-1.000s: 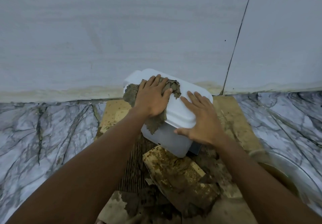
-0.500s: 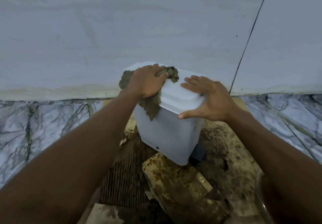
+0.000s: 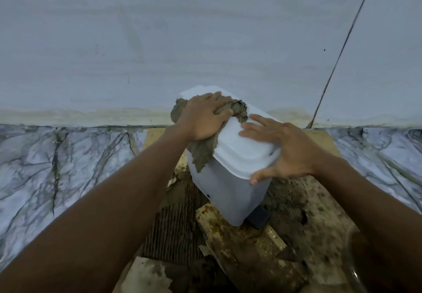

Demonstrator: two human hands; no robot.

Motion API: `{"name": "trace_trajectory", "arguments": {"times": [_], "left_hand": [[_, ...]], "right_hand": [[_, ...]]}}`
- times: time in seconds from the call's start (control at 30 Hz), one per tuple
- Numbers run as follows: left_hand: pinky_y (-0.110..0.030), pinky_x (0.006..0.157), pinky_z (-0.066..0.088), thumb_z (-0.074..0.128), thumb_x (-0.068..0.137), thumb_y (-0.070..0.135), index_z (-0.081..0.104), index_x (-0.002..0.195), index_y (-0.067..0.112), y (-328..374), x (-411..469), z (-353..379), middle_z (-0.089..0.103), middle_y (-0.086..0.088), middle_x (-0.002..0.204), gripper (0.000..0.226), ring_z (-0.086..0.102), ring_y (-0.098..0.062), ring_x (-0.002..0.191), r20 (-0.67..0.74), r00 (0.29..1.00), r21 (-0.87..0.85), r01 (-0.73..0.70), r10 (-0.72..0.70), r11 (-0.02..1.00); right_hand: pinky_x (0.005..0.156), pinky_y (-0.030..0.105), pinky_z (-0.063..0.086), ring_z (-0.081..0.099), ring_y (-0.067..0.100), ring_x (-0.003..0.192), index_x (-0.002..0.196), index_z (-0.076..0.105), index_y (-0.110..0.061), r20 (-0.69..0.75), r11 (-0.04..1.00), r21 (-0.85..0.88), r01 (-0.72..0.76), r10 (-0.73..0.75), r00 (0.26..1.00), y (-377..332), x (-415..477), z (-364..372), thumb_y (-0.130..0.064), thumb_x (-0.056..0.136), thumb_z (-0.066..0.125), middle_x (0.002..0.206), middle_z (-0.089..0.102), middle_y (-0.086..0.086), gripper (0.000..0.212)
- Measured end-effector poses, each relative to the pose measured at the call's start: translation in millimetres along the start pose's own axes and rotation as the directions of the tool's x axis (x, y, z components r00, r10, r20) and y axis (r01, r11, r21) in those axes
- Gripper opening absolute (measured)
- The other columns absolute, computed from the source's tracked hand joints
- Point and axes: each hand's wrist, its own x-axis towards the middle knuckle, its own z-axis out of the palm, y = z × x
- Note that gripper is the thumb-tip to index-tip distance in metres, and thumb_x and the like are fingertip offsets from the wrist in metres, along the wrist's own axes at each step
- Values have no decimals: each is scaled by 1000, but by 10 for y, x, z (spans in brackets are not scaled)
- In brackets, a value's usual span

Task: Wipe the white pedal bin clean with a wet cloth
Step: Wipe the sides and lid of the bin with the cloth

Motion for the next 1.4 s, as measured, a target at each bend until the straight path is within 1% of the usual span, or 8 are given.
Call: {"name": "trace_trajectory", "arguments": {"times": [0.1, 0.2, 0.4, 0.7, 0.83, 1.13, 1.3, 1.4], "left_hand": [[-43, 126, 5, 30, 107, 53, 29, 159, 33, 160, -40, 58, 17, 4, 170, 56, 13, -17, 156, 8, 1000, 69, -13, 13, 998], [-43, 126, 3, 29, 107, 53, 27, 159, 34, 182, -121, 52, 15, 5, 170, 56, 10, -16, 156, 17, 1000, 65, 10, -11, 998], [-44, 125, -1, 30, 107, 52, 23, 160, 36, 319, -304, 65, 11, 7, 171, 56, 6, -16, 157, 38, 999, 49, 36, -38, 998], [-43, 126, 0, 30, 107, 52, 21, 160, 33, 424, -490, 90, 11, 3, 171, 57, 5, -18, 157, 15, 999, 12, 40, -40, 999], [-42, 126, -2, 31, 107, 52, 24, 160, 34, 428, -571, 148, 13, 4, 170, 57, 5, -17, 157, -24, 999, -12, 47, -47, 999], [-43, 126, 9, 37, 105, 55, 38, 156, 29, 507, 98, -29, 25, 0, 168, 57, 19, -22, 155, 70, 994, -61, 92, -88, 994], [-42, 121, 25, 39, 104, 55, 45, 151, 31, 406, 509, -330, 37, 0, 163, 54, 34, -26, 148, 201, 969, -60, 156, -141, 986], [-45, 123, 22, 38, 102, 57, 42, 152, 36, 256, 473, -328, 34, 4, 164, 54, 31, -24, 150, 195, 970, -58, 158, -144, 986]], "right_hand": [[125, 44, 11, 5, 3, 152, 152, 32, -42, 51, 1000, 1, -20, 19, 999, 181, -149, -13, -88, 50, 69, 162, 19, -21, 118], [124, 48, 16, 5, 0, 152, 153, 28, -41, -10, 996, 46, -74, 75, 997, 286, -290, 14, -85, 49, 74, 164, 15, -19, 122], [122, 50, 23, 13, 1, 151, 149, 41, -36, -178, 976, 172, -136, 167, 970, -17, -499, 258, -93, 43, 66, 161, 25, -16, 123], [122, 52, 22, 30, 24, 148, 141, 55, -15, -443, 987, -12, -160, 138, 886, -596, -520, 592, -92, 53, 59, 155, 41, 7, 117], [123, 48, 21, 23, 19, 151, 144, 52, -18, -425, 992, 53, -115, 127, 896, -475, -513, 604, -89, 52, 66, 158, 38, 2, 117], [122, 38, 19, 25, 13, 149, 145, 48, -34, -297, 933, 180, -312, 354, 887, -154, -112, 183, -90, 39, 68, 159, 35, -8, 122], [116, 43, 35, 40, 18, 138, 141, 54, -31, -392, 909, 217, -356, 415, 821, -326, 381, 136, -89, 43, 70, 149, 48, -6, 115], [118, 36, 25, 31, 19, 145, 144, 51, -28, -460, 913, 186, -364, 408, 788, -572, 469, 343, -91, 47, 65, 154, 43, -3, 116]]}}
